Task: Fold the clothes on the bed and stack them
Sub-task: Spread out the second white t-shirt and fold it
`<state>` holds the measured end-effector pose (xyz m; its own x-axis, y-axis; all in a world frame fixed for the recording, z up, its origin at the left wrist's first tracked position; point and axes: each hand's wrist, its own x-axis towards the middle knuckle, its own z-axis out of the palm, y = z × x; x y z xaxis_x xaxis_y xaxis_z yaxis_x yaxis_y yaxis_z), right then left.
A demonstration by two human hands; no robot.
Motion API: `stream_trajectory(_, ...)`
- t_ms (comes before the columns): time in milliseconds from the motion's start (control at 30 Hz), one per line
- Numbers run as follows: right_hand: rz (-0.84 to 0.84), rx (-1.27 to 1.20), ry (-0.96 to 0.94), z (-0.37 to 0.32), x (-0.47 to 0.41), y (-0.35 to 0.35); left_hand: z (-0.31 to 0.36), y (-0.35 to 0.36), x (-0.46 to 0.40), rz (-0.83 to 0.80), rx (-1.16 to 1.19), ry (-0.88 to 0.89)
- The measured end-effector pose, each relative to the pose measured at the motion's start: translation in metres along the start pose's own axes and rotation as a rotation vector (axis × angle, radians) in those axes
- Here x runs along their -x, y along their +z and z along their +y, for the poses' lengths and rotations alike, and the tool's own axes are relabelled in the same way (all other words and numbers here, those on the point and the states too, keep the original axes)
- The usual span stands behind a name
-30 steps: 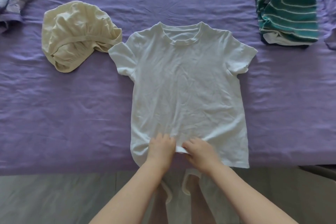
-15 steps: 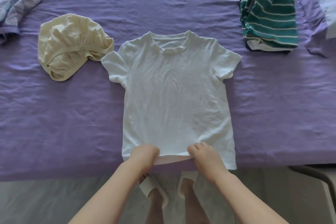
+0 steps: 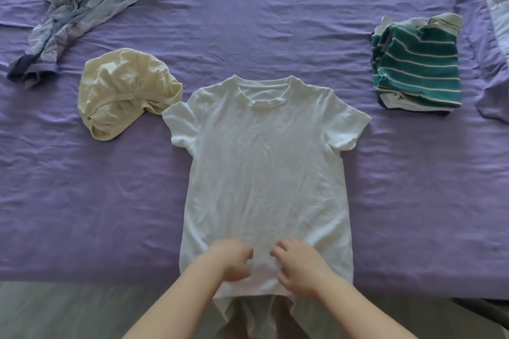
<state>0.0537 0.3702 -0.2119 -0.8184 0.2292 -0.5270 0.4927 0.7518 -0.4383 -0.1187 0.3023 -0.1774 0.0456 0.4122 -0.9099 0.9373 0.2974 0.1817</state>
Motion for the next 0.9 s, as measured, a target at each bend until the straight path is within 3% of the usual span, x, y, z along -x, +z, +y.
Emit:
stream_trajectory(133,0.157,-0.020,0.049,0.017,-0.020,-0.021,0.002,-0.021,-0.021,0.253,0.103,0.016)
stream_trajectory(367,0.351,0.066,0.208,0.028,-0.062,-0.062,-0.009,-0.061,-0.068,0.556,0.076,0.111)
stream_trajectory(433,0.314,0.022,0.256,0.035,-0.078,-0.073,-0.016,-0.077,-0.079,0.622,0.020,0.156)
stream_trajectory(700,0.068,0.199,0.532,0.100,-0.124,-0.124,-0.053,-0.164,-0.127,0.542,-0.241,0.133)
stream_trajectory(900,0.018,0.216,0.533,0.136,-0.117,-0.131,-0.071,-0.183,-0.152,0.507,-0.261,0.111)
